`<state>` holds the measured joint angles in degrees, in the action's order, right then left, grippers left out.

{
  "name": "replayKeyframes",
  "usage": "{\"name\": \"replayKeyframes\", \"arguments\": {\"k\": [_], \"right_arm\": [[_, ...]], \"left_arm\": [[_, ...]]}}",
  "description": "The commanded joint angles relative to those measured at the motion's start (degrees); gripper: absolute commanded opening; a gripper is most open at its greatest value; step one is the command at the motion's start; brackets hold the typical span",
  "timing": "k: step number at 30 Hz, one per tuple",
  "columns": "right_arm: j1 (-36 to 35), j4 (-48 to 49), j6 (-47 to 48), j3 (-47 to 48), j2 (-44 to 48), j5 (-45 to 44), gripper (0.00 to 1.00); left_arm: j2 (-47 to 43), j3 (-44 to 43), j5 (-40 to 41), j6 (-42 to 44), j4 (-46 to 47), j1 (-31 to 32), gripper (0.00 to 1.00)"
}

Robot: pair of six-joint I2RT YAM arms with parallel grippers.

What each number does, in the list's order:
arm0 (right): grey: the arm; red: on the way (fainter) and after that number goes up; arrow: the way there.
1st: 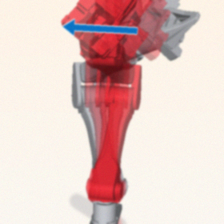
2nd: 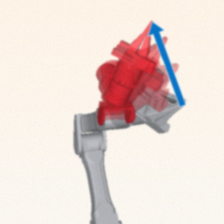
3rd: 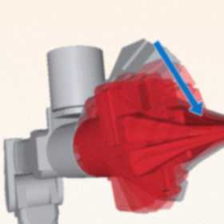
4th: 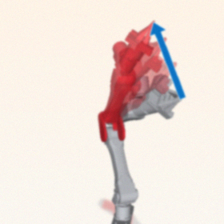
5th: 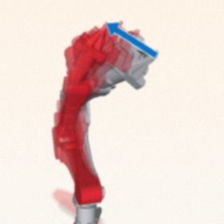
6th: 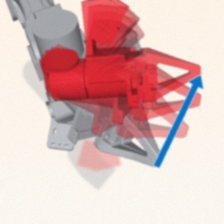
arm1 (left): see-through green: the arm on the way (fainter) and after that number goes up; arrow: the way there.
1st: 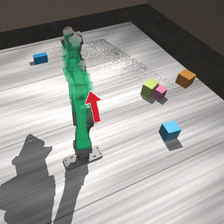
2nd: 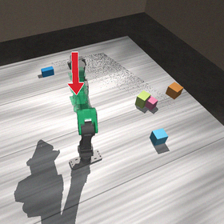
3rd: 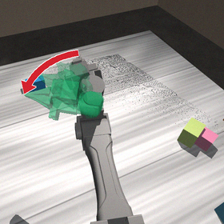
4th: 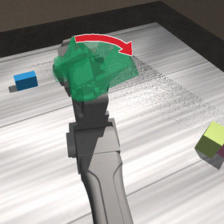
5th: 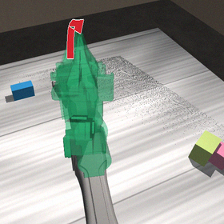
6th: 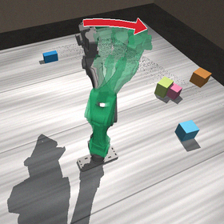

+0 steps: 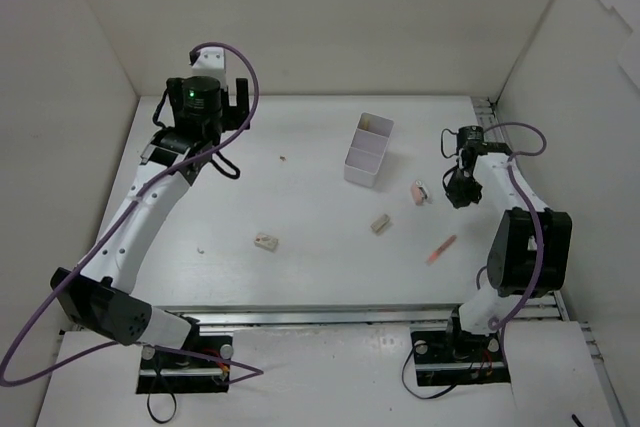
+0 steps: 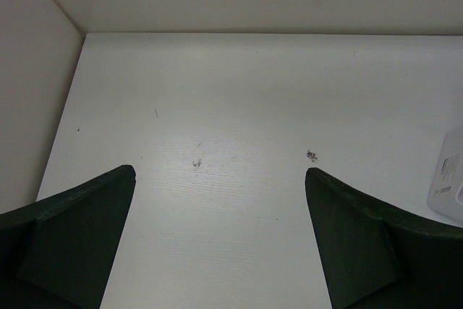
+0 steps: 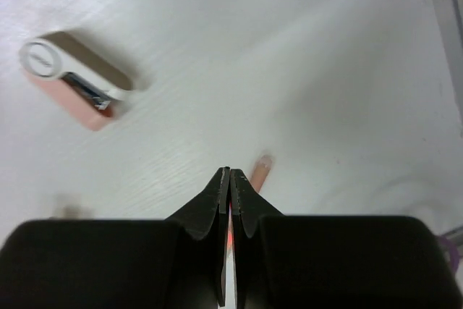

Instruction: Sort the stationery into containers

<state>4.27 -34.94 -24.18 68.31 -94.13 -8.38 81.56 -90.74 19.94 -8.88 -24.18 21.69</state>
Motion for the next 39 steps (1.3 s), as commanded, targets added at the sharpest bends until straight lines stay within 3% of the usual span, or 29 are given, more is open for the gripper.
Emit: {"name": "replayKeyframes", "arguments": {"k": [1, 5, 7, 8, 11, 14, 18, 24, 29, 39], "right_arm": [[-0.93, 1.45, 2.12, 2.87, 2.46, 3.19, 0.00], [-0.85, 1.28, -0.68, 1.30, 3.33, 1.44, 0.01], [0.90, 1.54, -2.44, -1.07, 3.43, 3.71, 0.13], [2.04, 1.71, -2.71, -1.51, 3.16, 5.20, 0.27], [0.22, 2.15, -4.72, -1.17, 1.41, 4.78, 0.47], [-1.98, 6.44, -9.11, -3.08, 1.14, 5.82, 0.56], [-2.86, 18.48, -21.15, -8.72, 2.72, 10.41, 0.66], [-10.68, 29.39, -31.97, -11.45, 2.99, 0.21, 0.71], [-14.46, 29.49, -36.36, -12.05, 2.02, -1.81, 0.70], [-15.17, 26.77, -38.22, -17.16, 3.34, -3.48, 0.68]], "left_arm": [[-2.19, -0.32, -1.40, -1.74, 4.23, 0.28, 1.00], [-2.37, 1.62, -3.86, -2.28, 5.46, 0.28, 1.00], [-2.28, 2.14, -4.04, -2.45, 5.29, 0.28, 1.00], [-2.28, 2.75, -4.30, -2.45, 5.38, 0.28, 1.00], [-1.93, 3.64, -6.40, -2.63, 5.38, 0.28, 1.00], [-0.79, 4.17, -12.72, -2.89, 5.99, -1.04, 1.00], [0.71, 4.34, -14.32, -3.51, 5.64, -1.04, 1.00], [-1.49, 7.68, -17.13, -1.93, 8.45, -1.04, 1.00], [-3.59, 9.79, -17.04, -0.87, 8.80, -2.09, 1.00], [-5.53, 14.27, -23.02, -2.80, 11.88, -4.82, 1.00]]}}
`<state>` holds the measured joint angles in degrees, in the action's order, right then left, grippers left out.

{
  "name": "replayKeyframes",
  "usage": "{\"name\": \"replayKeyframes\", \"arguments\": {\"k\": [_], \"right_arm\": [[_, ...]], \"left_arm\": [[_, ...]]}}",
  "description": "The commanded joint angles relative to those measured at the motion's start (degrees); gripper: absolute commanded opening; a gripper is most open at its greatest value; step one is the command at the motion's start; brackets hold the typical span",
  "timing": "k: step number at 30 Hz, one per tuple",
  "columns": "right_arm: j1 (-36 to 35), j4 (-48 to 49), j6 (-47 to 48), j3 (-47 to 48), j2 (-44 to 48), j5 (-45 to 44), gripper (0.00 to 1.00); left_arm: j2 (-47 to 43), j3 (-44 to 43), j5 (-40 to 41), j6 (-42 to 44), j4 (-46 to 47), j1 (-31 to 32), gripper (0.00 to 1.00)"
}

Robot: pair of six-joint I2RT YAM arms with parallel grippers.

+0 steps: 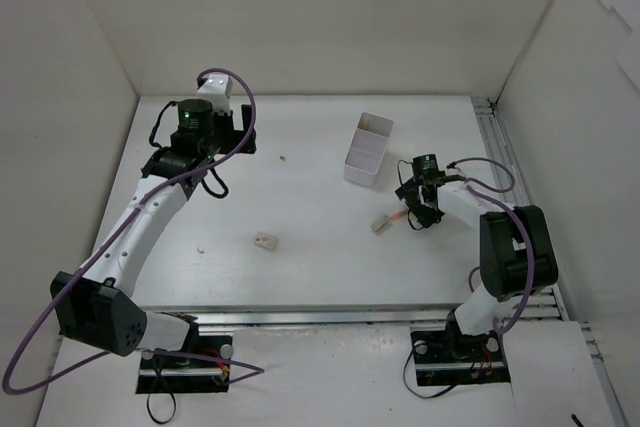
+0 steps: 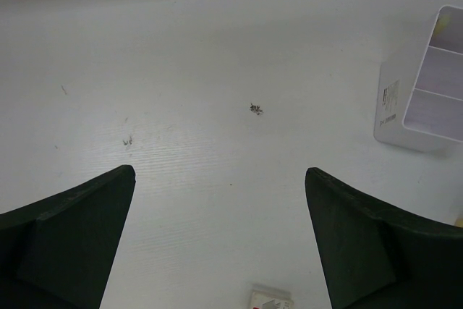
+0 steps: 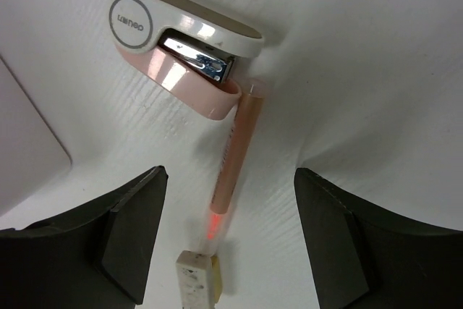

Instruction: Sort the stationery into containers

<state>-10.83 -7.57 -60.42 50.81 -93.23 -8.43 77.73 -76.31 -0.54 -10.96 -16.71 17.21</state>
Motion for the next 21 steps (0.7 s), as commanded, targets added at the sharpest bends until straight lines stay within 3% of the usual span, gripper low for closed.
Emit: {"name": "replayKeyframes", "arguments": {"k": [1, 3, 13, 21], "right_arm": [[-0.16, -0.69, -2.07, 0.35, 1.92, -4.05, 0.68], [0.02, -0.86, -1.98, 0.78, 0.17, -4.85, 0.67], [2.48, -6.92, 1.62, 8.69, -6.43, -0.72, 0.31], [2.74, -14.22, 4.61, 14.58, -10.56, 1.39, 0.25]], "left_arm": [[-1.80, 0.20, -2.71, -0.90, 4.49, -0.34, 1.00], [-2.14, 1.16, -2.89, -1.17, 5.02, -0.86, 1.00], [-6.80, 7.75, -3.07, -3.36, 9.23, -3.50, 1.00], [-9.79, 12.15, -3.07, -4.68, 11.00, -5.87, 1.00]]}}
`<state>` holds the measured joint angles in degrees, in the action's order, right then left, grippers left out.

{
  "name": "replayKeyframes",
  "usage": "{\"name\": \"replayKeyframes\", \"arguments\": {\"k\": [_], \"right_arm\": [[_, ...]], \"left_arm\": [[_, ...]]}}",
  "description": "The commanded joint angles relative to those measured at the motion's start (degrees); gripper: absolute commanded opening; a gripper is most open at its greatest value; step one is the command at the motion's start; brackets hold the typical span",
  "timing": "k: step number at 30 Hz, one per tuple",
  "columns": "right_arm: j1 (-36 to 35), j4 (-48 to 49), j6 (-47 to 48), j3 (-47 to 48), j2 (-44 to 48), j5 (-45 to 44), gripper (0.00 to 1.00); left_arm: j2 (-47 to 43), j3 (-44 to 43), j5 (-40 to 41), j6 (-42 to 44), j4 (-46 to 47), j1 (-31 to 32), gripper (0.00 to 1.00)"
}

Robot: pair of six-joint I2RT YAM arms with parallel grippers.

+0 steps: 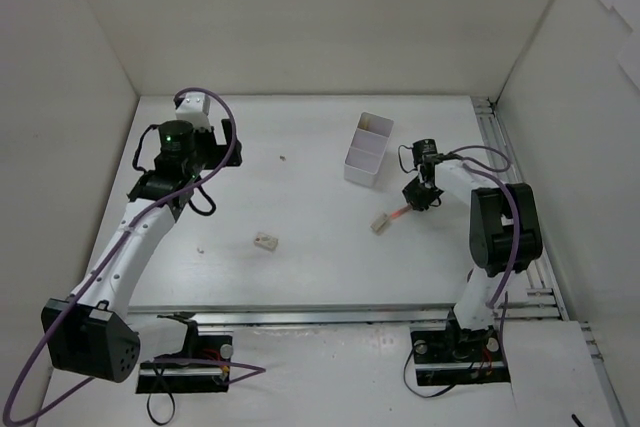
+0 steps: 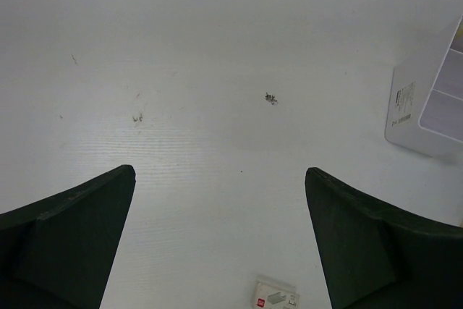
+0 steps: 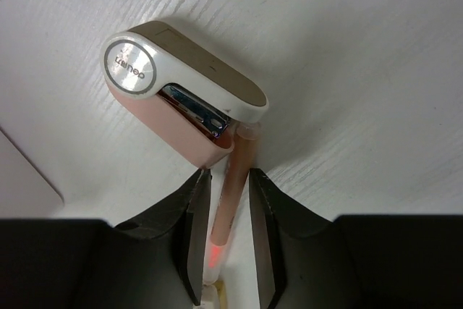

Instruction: Sort the stationery into containers

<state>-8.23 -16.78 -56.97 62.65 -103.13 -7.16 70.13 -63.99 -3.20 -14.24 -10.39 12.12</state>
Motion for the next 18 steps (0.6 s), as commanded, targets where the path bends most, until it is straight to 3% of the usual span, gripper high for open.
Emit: {"name": "replayKeyframes", "arguments": {"k": [1, 5, 10, 18], "right_arm": [[-0.03, -5.54, 1.68, 3.61, -0.93, 0.21, 0.25], [-0.38, -7.83, 2.56, 5.64, -2.42, -0.05, 0.19], [-1.52, -8.71, 3.96, 6.34, -2.08, 0.13, 0.02], [-10.92, -6.17, 11.70, 7.04, 10.21, -7.33, 0.00]], "left_arm": [[-2.36, 0.26, -0.49, -1.40, 4.68, -1.30, 1.00], [-3.24, 1.32, -0.31, -1.75, 5.12, -1.92, 1.00], [-3.95, 2.02, -1.01, -2.02, 5.56, -3.94, 1.00], [-3.16, 1.94, -4.43, -2.02, 6.35, -3.95, 1.00]]}}
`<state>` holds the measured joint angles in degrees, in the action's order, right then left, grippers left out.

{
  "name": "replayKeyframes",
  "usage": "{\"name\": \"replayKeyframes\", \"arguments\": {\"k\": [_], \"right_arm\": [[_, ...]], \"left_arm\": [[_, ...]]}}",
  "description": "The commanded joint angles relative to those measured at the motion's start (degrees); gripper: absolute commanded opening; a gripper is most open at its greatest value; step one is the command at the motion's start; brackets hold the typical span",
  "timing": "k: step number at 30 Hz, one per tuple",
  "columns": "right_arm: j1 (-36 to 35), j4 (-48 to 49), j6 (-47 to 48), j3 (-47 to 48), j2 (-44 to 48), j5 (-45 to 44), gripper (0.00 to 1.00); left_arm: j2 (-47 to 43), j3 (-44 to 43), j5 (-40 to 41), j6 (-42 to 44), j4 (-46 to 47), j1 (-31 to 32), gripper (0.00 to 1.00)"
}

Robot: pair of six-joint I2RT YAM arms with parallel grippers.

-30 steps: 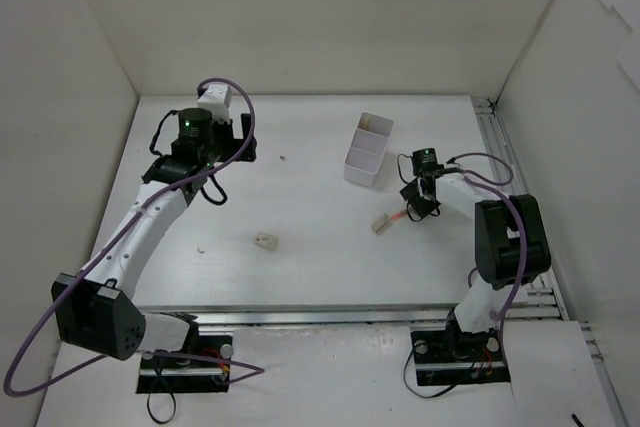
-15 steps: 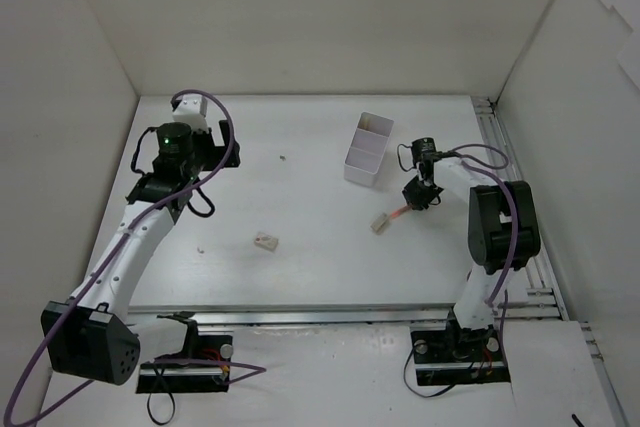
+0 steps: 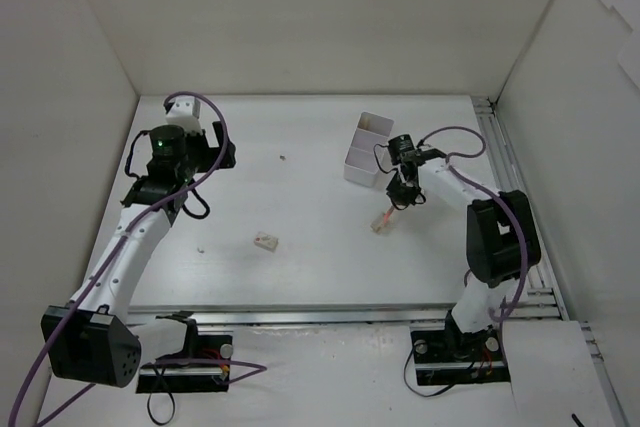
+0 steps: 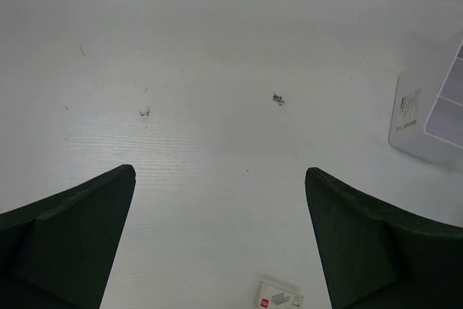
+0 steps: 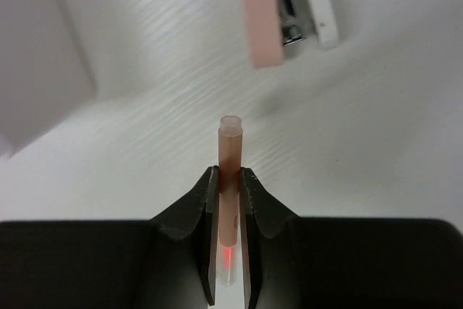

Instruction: Sort the stationery into containers

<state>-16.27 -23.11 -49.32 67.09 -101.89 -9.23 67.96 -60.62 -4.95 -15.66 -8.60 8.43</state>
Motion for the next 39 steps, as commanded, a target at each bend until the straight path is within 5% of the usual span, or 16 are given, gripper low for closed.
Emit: {"name": "replayKeyframes", "arguments": {"k": [1, 8, 11, 14, 23, 39], "right_arm": [[-3.41, 1.04, 5.88, 2.87, 10.20, -7.01, 0.00], [-5.26, 17.81, 17.66, 2.08, 19.09, -13.17, 0.00], [-5.70, 48.38, 30.04, -3.88, 20.59, -11.17, 0.00], [-5.79, 66.46, 41.56, -6.54, 17.61, -6.15, 0.00], [-5.00, 77.95, 55.99, 5.41, -0.84, 0.09, 0.00], [-1.83, 84.11, 61.54, 7.96, -7.19, 2.37, 0.00]], "left_arm": [[-0.82, -1.52, -3.39, -0.77, 4.82, -0.25, 1.00], [-0.03, 0.68, -11.92, -3.58, 7.46, -0.25, 1.00], [-0.03, 1.12, -13.85, -4.38, 7.20, -0.25, 1.00], [-0.99, 1.38, -14.12, -4.90, 6.40, -0.25, 1.00], [0.67, 2.00, -19.39, -5.70, 8.95, -0.25, 1.00], [6.13, -2.92, -21.15, -3.41, 6.58, 0.28, 1.00]]}}
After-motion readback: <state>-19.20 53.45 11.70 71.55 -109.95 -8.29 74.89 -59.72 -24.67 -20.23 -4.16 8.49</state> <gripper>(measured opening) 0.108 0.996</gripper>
